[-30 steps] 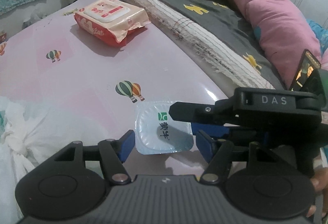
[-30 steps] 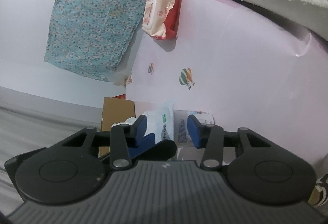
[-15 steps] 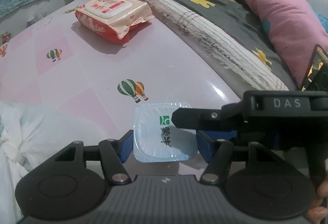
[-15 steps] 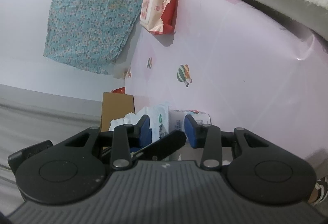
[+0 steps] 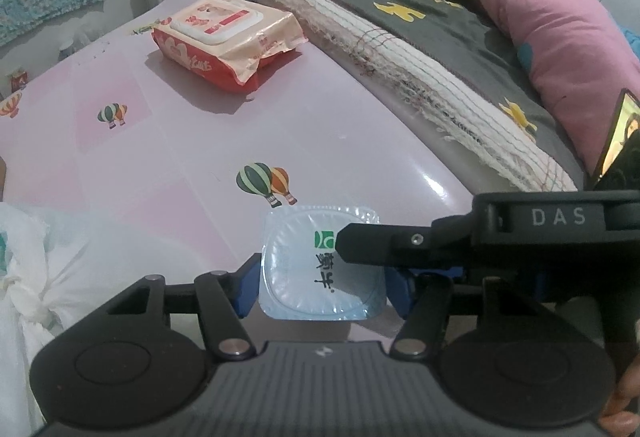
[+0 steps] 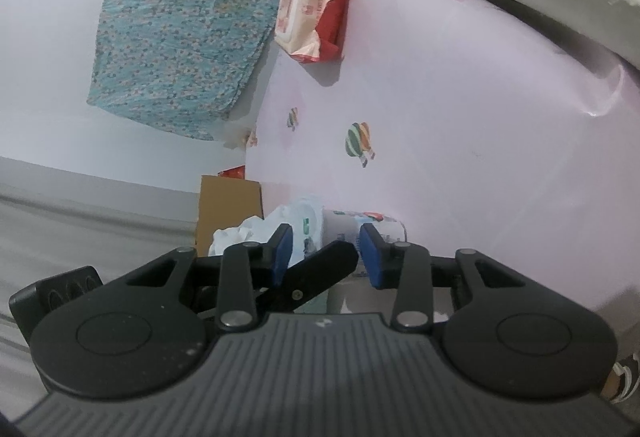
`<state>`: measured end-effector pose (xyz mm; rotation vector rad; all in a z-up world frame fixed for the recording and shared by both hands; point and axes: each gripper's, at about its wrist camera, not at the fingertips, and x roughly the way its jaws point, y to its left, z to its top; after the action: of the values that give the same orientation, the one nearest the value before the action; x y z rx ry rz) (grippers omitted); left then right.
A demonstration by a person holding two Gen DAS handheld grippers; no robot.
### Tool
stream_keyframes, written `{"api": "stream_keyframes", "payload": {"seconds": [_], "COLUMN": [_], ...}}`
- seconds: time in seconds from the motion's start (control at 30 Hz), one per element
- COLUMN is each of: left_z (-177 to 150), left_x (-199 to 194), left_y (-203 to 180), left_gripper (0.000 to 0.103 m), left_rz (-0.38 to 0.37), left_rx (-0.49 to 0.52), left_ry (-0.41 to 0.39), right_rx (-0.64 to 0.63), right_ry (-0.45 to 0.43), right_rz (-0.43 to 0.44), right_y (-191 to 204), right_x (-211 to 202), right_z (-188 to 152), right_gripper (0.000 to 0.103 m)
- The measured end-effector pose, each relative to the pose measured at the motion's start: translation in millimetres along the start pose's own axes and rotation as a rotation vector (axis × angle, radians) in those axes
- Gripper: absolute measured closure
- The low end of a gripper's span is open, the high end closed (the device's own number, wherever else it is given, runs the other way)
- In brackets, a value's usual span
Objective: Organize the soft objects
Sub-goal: 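Close the left tool on the yogurt cup rim and lift it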
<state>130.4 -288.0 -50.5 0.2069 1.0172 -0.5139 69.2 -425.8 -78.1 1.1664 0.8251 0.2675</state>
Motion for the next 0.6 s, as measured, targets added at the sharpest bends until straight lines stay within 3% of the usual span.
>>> {"api": "stream_keyframes", "payload": {"seconds": [0.33,0.6], "left_z": [-1.7,-4.0], "left_x": [-22.7,-68.1], "left_y": [-3.1,1.8], "left_gripper": [0.04,0.04], "left_rz": [-0.006,-0.012], "left_rx": [0.003,-0.028], "left_ry": [-0.052,-0.142], "right_rx": [-0.031,-0.126], "right_ry": [-0.031,-0.06], "right_rz": [0.019,0.038], "right_y": [15.2,59.9], "right_x": [-13.5,-30.8], "right_z": [-4.8,-16.1], "right_gripper": [0.071,0.071]}}
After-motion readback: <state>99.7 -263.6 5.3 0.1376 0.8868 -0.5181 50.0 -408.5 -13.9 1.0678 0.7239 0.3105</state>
